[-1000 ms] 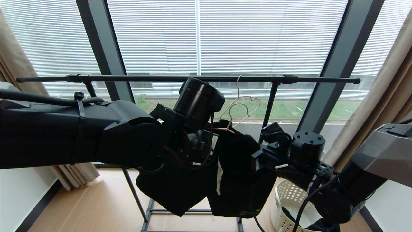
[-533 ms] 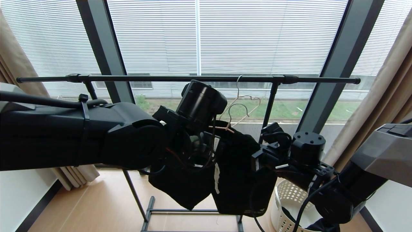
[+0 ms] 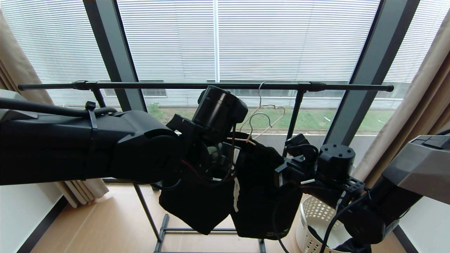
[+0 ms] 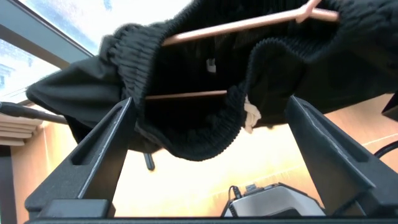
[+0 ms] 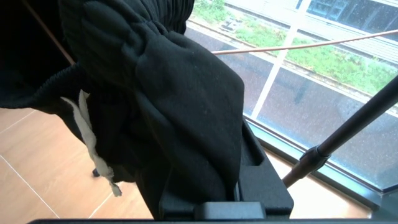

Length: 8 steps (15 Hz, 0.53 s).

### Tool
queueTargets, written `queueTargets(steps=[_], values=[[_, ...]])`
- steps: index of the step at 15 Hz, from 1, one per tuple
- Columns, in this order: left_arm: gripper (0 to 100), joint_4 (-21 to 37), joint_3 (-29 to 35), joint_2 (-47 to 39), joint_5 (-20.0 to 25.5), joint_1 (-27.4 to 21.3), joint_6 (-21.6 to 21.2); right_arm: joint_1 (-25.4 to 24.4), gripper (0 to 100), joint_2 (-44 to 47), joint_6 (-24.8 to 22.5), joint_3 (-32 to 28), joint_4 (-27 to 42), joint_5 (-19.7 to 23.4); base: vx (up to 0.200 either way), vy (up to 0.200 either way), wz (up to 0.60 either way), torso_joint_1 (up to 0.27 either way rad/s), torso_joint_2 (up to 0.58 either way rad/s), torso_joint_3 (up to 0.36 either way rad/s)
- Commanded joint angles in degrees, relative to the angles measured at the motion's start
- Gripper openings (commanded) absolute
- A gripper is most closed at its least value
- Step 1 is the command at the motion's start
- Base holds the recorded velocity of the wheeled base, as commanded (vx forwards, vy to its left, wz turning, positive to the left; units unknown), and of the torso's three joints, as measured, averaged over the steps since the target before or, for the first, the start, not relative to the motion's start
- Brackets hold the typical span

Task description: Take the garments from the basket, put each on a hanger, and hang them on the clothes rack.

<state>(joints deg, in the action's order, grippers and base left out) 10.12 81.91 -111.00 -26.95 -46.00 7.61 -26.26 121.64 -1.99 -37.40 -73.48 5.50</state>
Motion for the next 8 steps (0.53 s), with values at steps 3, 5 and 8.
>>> queueTargets(steps=[3,5,8], values=[[100,-0.8,-0.2,0.9,0.0,0.2,0.3,0.0,0,0.2,0.0,0.0,-0.1,0.1,0.000,0.000,0.00,0.000,0.00,0.000],[100,-1.1,-0.4,0.7,0.1,0.1,0.3,0.0,0,0.2,0.0,0.0,-0.1,0.2,0.000,0.000,0.00,0.000,0.00,0.000],[100,-1.1,-1.3,-0.2,0.1,-0.1,0.3,0.0,0,0.1,0.1,0.0,-0.1,0.2,0.000,0.000,0.00,0.000,0.00,0.000]])
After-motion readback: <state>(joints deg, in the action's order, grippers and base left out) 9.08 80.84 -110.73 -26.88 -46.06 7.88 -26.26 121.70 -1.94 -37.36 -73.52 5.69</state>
